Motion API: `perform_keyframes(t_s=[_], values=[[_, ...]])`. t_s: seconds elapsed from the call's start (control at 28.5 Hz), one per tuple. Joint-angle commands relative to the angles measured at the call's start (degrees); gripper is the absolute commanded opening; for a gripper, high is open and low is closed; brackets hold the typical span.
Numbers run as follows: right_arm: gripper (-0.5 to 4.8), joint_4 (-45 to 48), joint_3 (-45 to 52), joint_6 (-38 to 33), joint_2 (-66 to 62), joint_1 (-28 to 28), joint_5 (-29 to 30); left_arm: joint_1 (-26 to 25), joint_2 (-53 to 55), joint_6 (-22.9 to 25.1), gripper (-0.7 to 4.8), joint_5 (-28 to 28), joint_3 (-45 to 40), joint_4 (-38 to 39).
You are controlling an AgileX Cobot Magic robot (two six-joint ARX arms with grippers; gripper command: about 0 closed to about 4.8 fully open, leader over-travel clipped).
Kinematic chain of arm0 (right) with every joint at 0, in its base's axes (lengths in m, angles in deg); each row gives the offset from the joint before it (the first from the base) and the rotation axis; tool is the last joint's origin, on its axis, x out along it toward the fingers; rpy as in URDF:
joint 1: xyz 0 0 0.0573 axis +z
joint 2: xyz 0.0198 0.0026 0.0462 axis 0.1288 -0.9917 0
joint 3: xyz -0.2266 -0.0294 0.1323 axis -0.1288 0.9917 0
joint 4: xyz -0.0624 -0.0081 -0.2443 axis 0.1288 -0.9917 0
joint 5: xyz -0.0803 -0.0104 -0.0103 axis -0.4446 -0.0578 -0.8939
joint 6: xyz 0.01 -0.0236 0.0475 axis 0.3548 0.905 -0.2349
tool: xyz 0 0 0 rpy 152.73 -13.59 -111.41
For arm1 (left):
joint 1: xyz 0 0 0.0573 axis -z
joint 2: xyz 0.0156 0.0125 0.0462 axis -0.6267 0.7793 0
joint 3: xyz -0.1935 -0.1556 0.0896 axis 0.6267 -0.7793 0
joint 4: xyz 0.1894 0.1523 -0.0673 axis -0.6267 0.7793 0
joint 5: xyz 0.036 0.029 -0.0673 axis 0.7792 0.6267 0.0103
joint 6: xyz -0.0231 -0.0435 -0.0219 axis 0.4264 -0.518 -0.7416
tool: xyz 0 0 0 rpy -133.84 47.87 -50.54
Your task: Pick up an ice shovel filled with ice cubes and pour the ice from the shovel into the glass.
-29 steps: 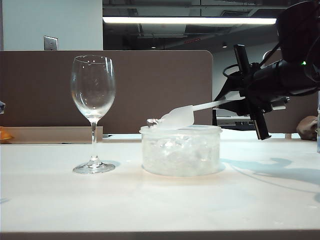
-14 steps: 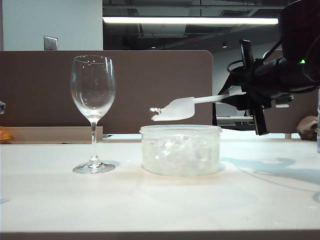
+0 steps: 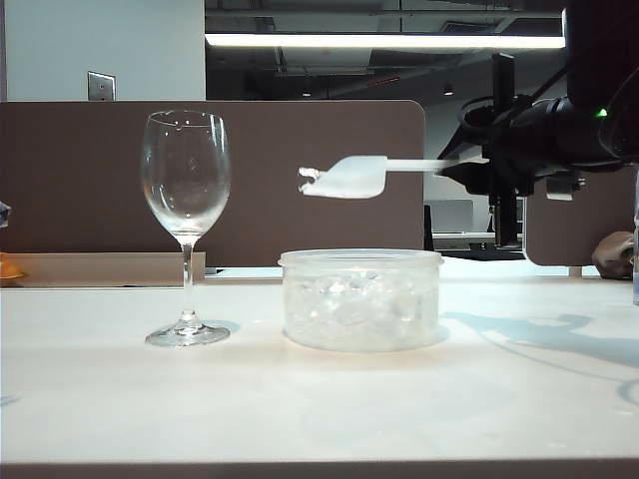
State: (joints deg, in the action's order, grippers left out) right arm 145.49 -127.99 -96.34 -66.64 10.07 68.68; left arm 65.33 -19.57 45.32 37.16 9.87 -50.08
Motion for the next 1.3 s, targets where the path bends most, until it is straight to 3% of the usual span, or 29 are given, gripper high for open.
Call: perform_keyframes(t_s=[0.04,0.81,1.3], values=[[-0.06,3.0,-0.3,-2.8,0.2,0.0,-0.3,-0.1,0.1,0.3,0.29,-0.2,0.0,0.0],[-0.06,9.0,-1.9,-8.3,0.3,1.0,-3.1,-0.1,0.1,0.2,0.29,-0.2,0.0,0.0],[-0.06,-0.9,-13.5,-6.1,0.3,6.3,-4.2,-0.1,0.1,0.2,0.29,-0.2,0.0,0.0]])
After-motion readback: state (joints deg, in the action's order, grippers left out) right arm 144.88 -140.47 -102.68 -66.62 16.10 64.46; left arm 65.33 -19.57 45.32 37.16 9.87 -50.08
